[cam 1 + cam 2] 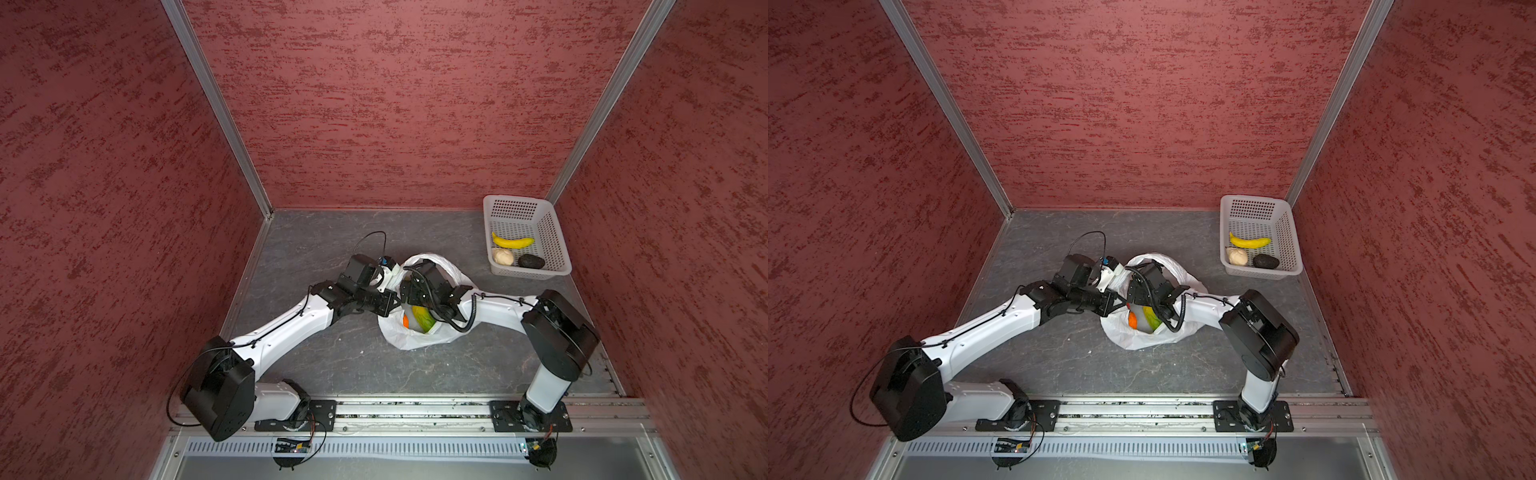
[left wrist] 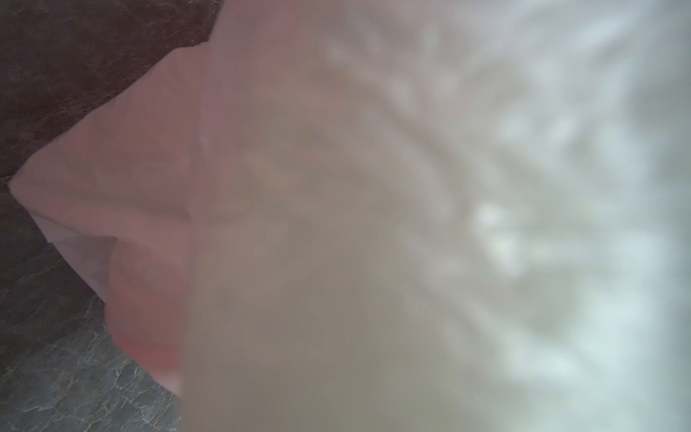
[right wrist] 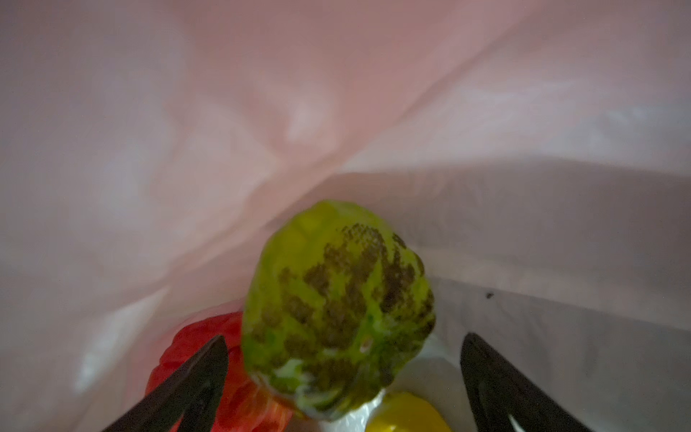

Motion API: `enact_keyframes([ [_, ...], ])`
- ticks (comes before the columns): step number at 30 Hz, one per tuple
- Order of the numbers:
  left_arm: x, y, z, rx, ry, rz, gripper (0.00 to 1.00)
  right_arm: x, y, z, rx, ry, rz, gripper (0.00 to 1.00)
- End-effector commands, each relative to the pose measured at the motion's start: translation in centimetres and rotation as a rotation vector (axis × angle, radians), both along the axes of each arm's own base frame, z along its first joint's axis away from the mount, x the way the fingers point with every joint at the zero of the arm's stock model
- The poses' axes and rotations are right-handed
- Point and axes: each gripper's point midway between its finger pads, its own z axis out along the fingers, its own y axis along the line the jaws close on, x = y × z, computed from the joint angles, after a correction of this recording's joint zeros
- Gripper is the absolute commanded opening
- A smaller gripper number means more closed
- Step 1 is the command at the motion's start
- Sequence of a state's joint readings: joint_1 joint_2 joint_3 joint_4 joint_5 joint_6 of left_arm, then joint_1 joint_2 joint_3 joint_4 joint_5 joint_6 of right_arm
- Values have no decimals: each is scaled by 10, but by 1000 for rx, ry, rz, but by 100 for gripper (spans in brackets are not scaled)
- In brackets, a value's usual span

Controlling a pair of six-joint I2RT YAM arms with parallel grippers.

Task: Untie the knot of the plastic bag and take out the fruit
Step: Pick up the fruit from the plastic bag.

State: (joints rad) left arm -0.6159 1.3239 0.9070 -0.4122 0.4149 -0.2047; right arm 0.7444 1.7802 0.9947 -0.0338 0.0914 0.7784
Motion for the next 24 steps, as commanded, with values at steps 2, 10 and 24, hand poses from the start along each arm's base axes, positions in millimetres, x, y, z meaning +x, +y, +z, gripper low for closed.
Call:
enact_keyframes([
  [2, 2, -2, 2, 1, -4, -18, 0, 21, -7, -2, 7, -26, -94, 98],
  [10, 1, -1, 1, 3, -1, -18, 0, 35, -17, -7, -7, -34, -132, 80],
  [24, 12, -4, 8, -2, -22, 19, 0, 18, -10, 14, 11, -25, -26, 46],
])
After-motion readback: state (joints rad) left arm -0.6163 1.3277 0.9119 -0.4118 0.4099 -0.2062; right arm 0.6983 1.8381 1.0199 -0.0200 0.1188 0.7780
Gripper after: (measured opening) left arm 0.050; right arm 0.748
